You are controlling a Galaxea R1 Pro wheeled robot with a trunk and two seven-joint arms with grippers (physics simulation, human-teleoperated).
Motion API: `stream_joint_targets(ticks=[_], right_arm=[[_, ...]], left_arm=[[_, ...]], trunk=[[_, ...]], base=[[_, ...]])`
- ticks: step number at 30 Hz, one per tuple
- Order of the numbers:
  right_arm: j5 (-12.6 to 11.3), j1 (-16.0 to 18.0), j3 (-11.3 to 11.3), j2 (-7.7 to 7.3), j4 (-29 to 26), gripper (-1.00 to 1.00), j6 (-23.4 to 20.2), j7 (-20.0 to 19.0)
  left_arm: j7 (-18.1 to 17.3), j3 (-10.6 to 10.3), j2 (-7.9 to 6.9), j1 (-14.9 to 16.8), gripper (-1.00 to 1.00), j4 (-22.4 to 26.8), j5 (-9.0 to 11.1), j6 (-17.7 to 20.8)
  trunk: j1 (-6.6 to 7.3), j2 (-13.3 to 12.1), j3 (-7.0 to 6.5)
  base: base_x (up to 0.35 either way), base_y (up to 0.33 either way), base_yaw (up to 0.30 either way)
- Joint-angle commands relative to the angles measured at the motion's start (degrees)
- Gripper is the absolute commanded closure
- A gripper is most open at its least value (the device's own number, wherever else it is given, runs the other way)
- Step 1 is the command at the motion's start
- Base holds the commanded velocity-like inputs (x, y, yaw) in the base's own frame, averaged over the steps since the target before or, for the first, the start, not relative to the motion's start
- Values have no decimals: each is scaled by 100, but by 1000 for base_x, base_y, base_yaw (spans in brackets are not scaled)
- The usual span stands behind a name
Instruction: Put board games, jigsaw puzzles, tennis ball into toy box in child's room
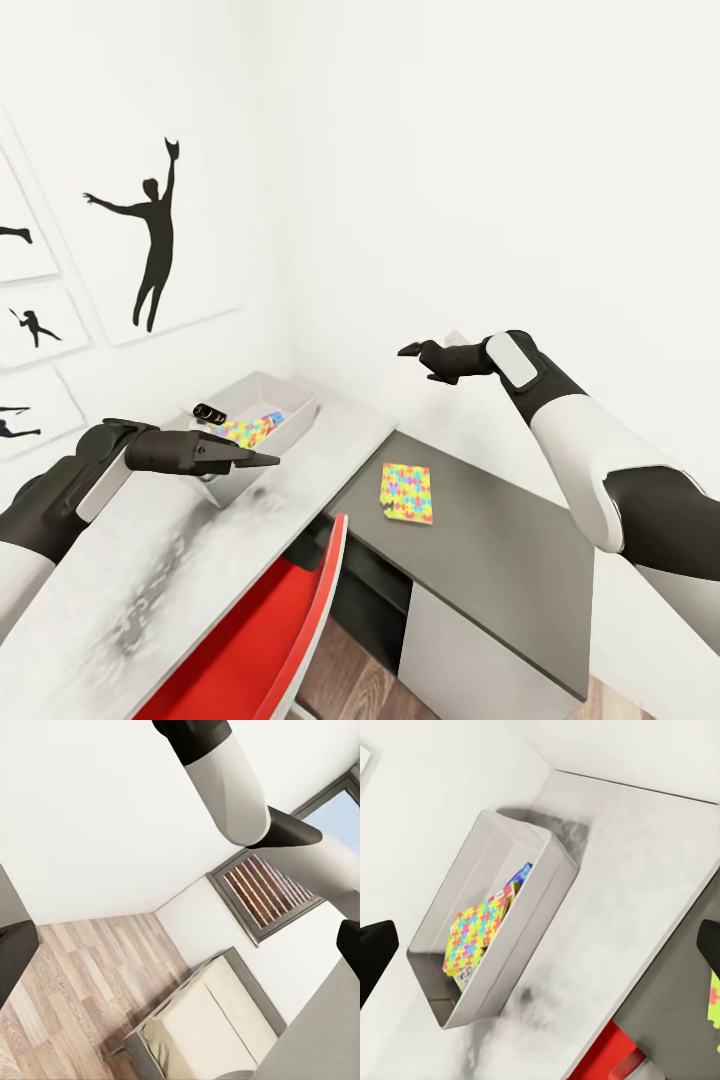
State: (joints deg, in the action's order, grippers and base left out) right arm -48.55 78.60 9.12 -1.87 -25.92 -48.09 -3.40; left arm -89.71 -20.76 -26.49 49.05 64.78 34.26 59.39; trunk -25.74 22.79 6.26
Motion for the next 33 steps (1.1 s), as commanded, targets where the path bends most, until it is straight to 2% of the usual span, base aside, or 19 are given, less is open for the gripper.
stream_joint_targets(ticks=[1,33], right_arm=[[30,7,29,-6,-1,-100,-10,-34],[30,7,29,-10,8,-100,-7,-38]], left_arm=[[-29,-16,-6,8,-100,-1,2,61],[-29,-23,-4,-9,-100,-1,2,61]], trunk=[[-4,13,4],[-4,13,-299]], base=[[0,0,0],[0,0,0]])
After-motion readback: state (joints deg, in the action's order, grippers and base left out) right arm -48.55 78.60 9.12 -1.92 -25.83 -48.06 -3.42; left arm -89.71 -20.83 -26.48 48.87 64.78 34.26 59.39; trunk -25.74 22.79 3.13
